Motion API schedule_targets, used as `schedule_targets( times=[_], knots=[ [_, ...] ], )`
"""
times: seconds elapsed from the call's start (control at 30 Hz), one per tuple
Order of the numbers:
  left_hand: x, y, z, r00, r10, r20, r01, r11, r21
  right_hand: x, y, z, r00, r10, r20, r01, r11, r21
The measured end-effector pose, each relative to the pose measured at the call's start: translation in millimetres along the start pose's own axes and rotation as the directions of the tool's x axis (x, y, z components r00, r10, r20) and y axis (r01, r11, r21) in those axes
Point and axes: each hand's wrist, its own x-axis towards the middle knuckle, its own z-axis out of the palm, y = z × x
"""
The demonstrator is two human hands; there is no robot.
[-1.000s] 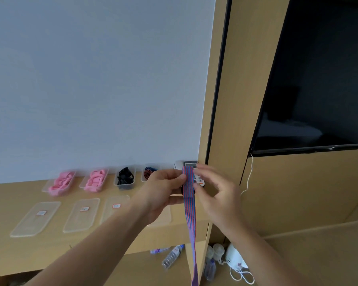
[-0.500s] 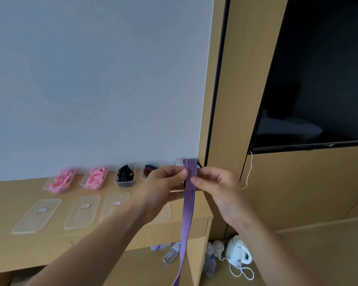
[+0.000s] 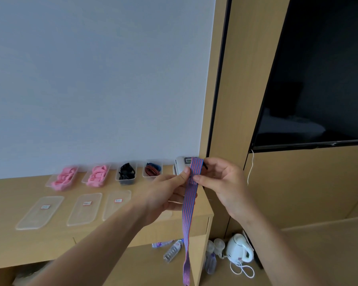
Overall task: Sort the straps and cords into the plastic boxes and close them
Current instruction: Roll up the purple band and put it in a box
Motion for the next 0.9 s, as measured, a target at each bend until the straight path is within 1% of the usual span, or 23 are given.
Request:
schedule_targets(
  times=[0.07,0.17,0.23,0.3,0.33,0.47,0.57,0.63,0.7,0.8,0.83,0.9],
  knots=[
    [-0.8,-0.3,-0.7,1.000,-0.021,0.008,0.021,1.000,0.022,-1.7,1.4,-0.3,0.999,-0.041,-0.013,0.040,0.998,-0.054],
    [-1.6,0.7,-0.9,1.000,-0.014,0.021,0.015,0.999,-0.046,-5.9,6.3,-1.1,0.992,-0.120,-0.027,0.113,0.977,-0.179],
    [-1.5,2.7,-0.9,1.000,0.012,0.026,-0.009,0.996,-0.092,-8.4,8.9,-0.6,0.971,-0.236,-0.023,0.222,0.938,-0.267],
    [-0.8,4.9,-1.3,0.999,0.033,0.019,-0.030,0.991,-0.133,-10.7,9.3,0.9,0.930,-0.367,-0.022,0.338,0.878,-0.340],
    [-0.4,5.8,-1.4,0.999,0.038,0.012,-0.036,0.989,-0.141,-11.8,9.2,1.6,0.913,-0.409,-0.018,0.371,0.846,-0.382],
    [0.2,8.2,0.6,0.999,0.046,0.005,-0.045,0.987,-0.156,-16.4,5.5,3.3,0.880,-0.474,0.024,0.410,0.732,-0.544],
    [1.2,8.7,0.2,0.999,0.045,-0.003,-0.045,0.981,-0.187,-19.2,2.4,3.9,0.806,-0.583,0.101,0.508,0.595,-0.623],
    [2.6,9.1,0.1,0.999,0.054,-0.005,-0.054,0.979,-0.194,-20.6,2.7,2.5,0.789,-0.605,0.109,0.520,0.561,-0.644],
    [2.8,10.1,0.9,0.998,0.062,0.010,-0.059,0.980,-0.190,-21.9,3.8,0.1,0.793,-0.598,0.116,0.511,0.548,-0.662],
    [1.7,11.7,3.7,0.995,0.080,0.055,-0.071,0.985,-0.159,-22.5,5.0,-1.0,0.788,-0.594,0.165,0.515,0.488,-0.704],
    [1.9,11.9,4.4,0.995,0.088,0.053,-0.080,0.987,-0.140,-22.1,4.7,-1.4,0.787,-0.593,0.171,0.517,0.481,-0.708],
    [2.9,11.7,5.6,0.994,0.109,0.015,-0.107,0.988,-0.115,-22.2,3.7,-1.5,0.798,-0.585,0.148,0.508,0.518,-0.688]
  ],
)
